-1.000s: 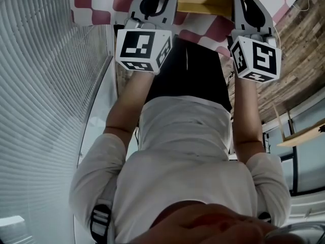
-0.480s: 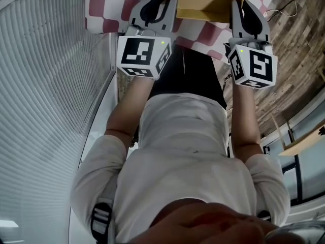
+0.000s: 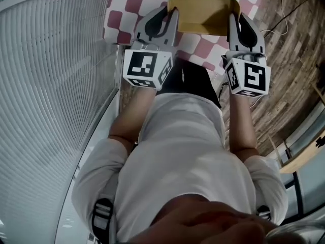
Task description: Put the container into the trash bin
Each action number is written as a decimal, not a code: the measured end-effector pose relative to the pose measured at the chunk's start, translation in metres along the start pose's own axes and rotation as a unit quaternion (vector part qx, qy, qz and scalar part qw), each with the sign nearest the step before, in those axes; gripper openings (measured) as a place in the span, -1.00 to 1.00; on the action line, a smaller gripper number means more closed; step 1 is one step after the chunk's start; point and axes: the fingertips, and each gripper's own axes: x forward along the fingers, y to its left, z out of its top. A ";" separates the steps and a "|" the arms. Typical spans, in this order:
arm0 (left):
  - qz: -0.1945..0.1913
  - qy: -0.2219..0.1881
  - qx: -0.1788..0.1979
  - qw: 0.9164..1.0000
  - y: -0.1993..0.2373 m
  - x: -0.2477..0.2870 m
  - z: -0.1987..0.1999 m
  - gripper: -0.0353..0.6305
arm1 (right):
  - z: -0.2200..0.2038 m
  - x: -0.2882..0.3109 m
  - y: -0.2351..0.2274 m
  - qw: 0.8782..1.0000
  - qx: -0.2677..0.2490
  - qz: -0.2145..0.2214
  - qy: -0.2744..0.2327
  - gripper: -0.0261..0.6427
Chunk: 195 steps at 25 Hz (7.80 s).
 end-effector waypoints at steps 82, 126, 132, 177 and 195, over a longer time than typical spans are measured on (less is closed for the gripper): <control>0.468 -0.239 -0.119 0.842 0.048 -0.574 -0.042 -0.71 | 0.097 -0.199 0.499 0.850 -0.167 0.481 -0.137 -0.78; 0.569 -0.212 -0.211 0.766 0.068 -0.668 -0.167 -0.71 | -0.004 -0.226 0.631 0.772 -0.220 0.594 -0.058 -0.78; 0.564 -0.193 -0.240 0.766 0.081 -0.651 -0.200 -0.71 | -0.039 -0.206 0.632 0.771 -0.229 0.594 -0.026 -0.78; 0.529 -0.105 -0.388 0.748 0.220 -0.493 -0.511 -0.73 | -0.367 -0.019 0.634 0.782 -0.273 0.545 0.129 -0.78; 0.522 -0.059 -0.403 0.750 0.242 -0.450 -0.596 -0.72 | -0.462 0.023 0.626 0.775 -0.302 0.530 0.169 -0.78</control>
